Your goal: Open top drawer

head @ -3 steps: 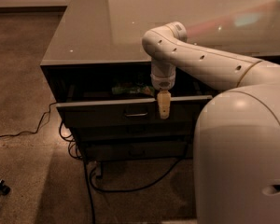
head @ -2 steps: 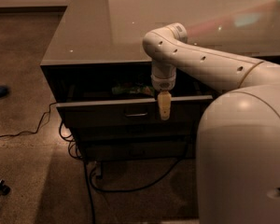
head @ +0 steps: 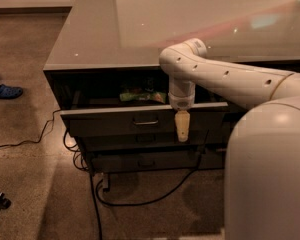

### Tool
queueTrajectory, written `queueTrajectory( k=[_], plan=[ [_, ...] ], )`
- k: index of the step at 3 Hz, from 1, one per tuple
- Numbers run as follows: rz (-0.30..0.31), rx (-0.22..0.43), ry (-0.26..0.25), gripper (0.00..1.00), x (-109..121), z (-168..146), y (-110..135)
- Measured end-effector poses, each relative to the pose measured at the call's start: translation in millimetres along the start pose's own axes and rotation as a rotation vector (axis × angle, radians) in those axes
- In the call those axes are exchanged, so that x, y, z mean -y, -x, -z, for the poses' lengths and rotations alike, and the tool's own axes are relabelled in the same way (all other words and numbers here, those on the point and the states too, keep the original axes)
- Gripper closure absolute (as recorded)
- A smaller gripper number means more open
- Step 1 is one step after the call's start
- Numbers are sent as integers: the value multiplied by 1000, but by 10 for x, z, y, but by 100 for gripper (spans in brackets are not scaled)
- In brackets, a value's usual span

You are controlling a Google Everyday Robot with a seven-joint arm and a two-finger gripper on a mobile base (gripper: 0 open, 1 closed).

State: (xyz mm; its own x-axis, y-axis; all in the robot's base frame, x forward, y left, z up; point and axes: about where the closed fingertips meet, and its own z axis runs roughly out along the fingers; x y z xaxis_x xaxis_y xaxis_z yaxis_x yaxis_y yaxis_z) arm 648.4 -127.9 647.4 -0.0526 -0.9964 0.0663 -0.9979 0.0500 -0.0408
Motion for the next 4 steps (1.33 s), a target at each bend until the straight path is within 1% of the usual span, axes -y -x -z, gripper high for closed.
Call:
queueTrajectory(
  k=[1, 2, 3, 4],
  plan=[
    [-12, -22, 30, 19, -221, -105, -96],
    [-25, -43, 29, 42, -381, -72, -172],
    [-68, -68, 0, 81, -623, 148, -264],
    [-68, -68, 0, 100, -670, 135, -281]
  ],
)
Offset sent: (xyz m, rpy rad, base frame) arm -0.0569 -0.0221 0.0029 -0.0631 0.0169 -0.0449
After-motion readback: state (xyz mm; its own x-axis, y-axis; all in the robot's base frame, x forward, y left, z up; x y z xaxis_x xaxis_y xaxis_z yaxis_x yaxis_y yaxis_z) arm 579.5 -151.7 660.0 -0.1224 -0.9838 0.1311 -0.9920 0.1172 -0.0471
